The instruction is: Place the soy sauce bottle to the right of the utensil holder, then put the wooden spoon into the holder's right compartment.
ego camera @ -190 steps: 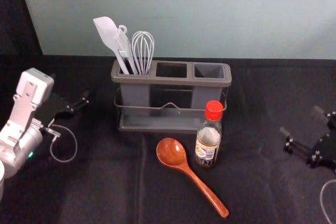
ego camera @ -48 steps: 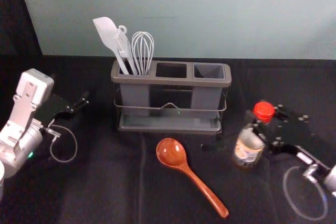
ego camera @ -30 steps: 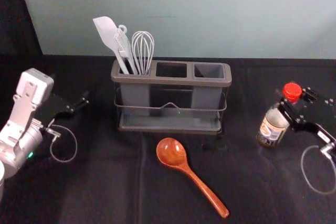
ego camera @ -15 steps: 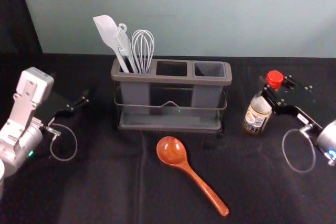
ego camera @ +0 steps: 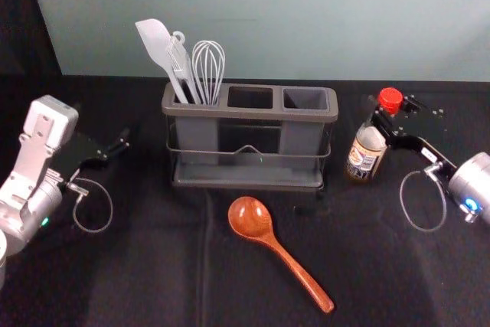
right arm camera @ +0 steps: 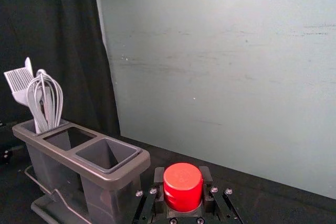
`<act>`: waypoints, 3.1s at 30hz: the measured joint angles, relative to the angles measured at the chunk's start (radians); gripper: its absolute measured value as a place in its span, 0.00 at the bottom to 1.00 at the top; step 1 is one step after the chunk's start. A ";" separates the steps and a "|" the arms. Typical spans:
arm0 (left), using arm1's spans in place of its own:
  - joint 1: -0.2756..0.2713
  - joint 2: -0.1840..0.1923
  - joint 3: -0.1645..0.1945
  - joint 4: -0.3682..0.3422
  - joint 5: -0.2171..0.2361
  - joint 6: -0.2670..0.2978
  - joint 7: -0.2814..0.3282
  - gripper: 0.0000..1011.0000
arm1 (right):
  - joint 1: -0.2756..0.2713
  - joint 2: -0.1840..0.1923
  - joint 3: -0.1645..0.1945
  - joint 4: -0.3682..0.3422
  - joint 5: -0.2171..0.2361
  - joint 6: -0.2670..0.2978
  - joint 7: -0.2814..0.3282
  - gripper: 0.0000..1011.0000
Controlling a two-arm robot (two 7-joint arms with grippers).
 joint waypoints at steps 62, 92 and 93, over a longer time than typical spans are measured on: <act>0.000 0.000 0.000 0.000 0.000 0.000 0.000 0.99 | 0.088 -0.026 -0.039 0.119 0.020 0.018 0.012 0.39; 0.000 0.000 0.000 0.000 0.000 0.000 0.000 0.99 | 0.084 -0.022 -0.035 0.105 0.015 0.014 0.004 0.99; 0.000 0.000 0.000 0.000 0.000 0.000 0.000 0.99 | 0.082 -0.021 -0.033 0.099 0.015 0.013 0.003 0.99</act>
